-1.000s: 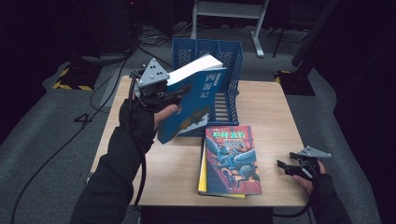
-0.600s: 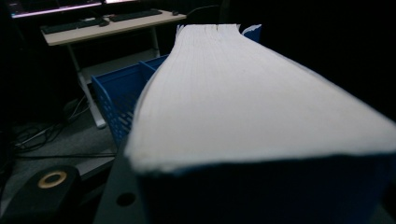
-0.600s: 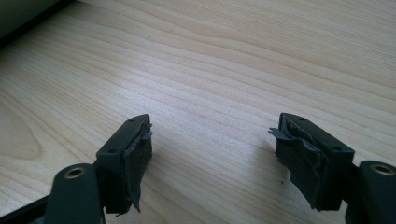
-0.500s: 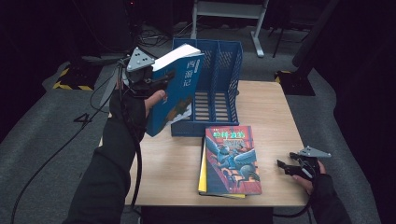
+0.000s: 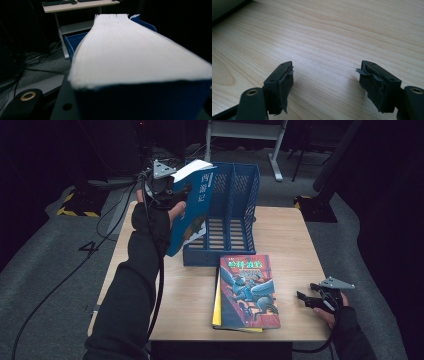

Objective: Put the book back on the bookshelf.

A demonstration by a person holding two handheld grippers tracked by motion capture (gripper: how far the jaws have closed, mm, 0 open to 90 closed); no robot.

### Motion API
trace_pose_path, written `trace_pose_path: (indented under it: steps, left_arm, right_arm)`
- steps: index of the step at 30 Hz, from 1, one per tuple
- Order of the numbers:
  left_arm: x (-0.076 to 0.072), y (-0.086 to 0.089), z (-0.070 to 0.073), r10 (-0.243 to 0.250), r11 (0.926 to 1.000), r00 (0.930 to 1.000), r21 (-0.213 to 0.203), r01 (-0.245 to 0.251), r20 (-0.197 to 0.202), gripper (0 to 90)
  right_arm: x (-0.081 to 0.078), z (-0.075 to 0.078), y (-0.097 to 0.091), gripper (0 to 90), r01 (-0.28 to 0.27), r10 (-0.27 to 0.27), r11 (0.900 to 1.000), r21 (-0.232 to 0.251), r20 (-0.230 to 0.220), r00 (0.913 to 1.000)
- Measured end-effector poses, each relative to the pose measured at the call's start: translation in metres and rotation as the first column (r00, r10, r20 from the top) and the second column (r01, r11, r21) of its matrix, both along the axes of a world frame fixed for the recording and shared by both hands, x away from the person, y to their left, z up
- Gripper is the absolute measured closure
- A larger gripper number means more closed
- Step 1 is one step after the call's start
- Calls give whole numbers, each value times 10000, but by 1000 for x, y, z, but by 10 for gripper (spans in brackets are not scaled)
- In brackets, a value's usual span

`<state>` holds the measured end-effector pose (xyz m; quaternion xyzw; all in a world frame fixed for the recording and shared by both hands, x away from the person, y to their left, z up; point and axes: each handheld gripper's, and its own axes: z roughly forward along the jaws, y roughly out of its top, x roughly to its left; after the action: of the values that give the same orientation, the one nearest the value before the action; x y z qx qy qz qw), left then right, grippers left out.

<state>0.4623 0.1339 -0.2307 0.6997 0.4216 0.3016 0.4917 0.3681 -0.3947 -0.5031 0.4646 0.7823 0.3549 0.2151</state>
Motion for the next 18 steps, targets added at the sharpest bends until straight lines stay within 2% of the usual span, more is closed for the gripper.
trace_pose_path:
  steps: [9,14,18]
  left_arm:
    - [21,-8,-1,790,9962,9968,-345,-795,-159,609]
    - [22,-9,1,868,9961,9962,-169,-870,-118,609]
    - [21,-6,0,1017,9945,9947,-237,-1020,-152,609]
  right_arm:
    - [-1,0,1,285,-59,59,10000,-56,15,10000]
    - [-1,0,1,285,-103,103,9999,-76,23,9999]
    - [0,0,1,285,-110,110,9999,-66,-1,9999]
